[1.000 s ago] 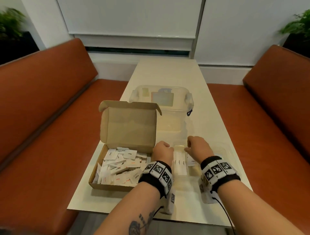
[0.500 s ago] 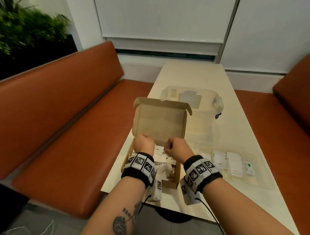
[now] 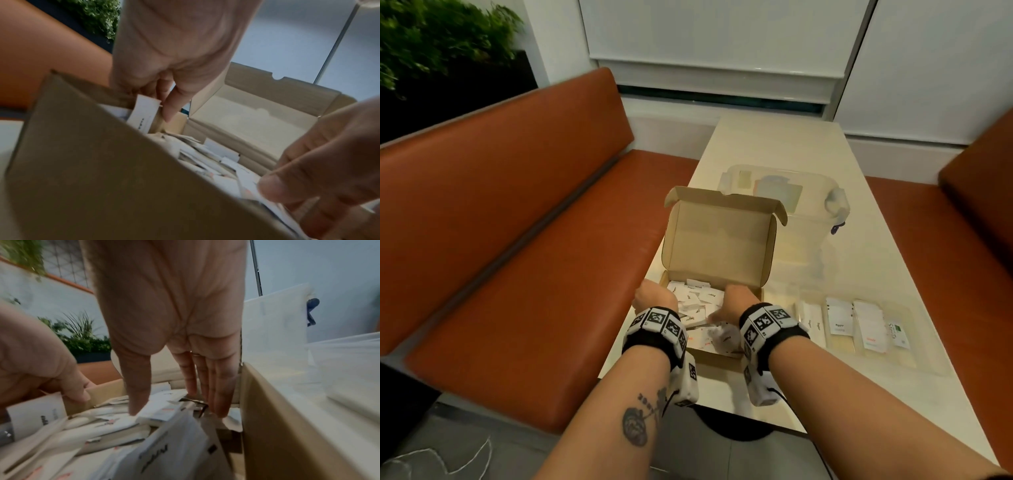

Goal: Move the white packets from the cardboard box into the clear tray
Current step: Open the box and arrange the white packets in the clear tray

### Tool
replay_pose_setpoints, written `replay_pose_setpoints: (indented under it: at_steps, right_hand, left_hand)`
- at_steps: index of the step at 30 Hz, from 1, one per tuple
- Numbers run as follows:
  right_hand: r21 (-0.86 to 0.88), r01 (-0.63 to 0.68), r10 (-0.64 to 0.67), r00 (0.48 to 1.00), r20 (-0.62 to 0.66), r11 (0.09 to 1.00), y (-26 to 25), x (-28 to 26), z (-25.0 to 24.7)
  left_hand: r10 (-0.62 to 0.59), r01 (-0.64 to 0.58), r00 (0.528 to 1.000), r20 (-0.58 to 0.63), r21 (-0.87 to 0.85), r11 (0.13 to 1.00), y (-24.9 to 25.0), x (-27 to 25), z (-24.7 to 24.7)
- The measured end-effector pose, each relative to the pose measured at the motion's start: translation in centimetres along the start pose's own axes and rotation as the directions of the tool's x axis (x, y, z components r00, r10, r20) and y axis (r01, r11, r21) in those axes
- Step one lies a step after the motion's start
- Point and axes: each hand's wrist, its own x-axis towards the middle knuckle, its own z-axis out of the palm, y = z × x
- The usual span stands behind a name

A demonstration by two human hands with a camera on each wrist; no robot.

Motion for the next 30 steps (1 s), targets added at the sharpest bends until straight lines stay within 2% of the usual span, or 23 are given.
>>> replay_pose_setpoints:
  at_steps: [7, 12, 16, 25, 30]
  right_hand:
    - [-0.084, -0.082, 0.089, 0.993, 0.079, 0.993, -1.2, 1.4, 0.6]
    - [-0.077, -0.132, 0.135, 0.99, 0.043, 0.988, -2.2, 2.2, 1.3]
    - [-0.144, -0.149, 0.151, 0.988, 0.008, 0.978, -2.6, 2.4, 2.3]
    - [-0.348, -0.008, 0.052, 0.992, 0.117, 0.937, -1.6, 2.1, 1.7]
    - [-0.356, 0.045, 0.041, 0.972, 0.23, 0.933, -0.9, 2.1, 1.4]
  left_hand:
    - [0.014, -0.015, 1.0, 0.025, 0.007, 1.0, -0.3, 0.1, -0.4]
    - [0.04, -0.04, 0.999, 0.027, 0.011, 0.999, -0.6, 0.3, -0.4]
    - [0.055, -0.056, 0.998, 0.027, 0.031, 0.998, -0.7, 0.3, -0.5]
    - [0.074, -0.076, 0.996, 0.046, 0.036, 0.996, -1.1, 0.4, -0.4]
    - [0.065, -0.067, 0.997, 0.044, 0.041, 0.997, -0.9, 0.4, -0.4]
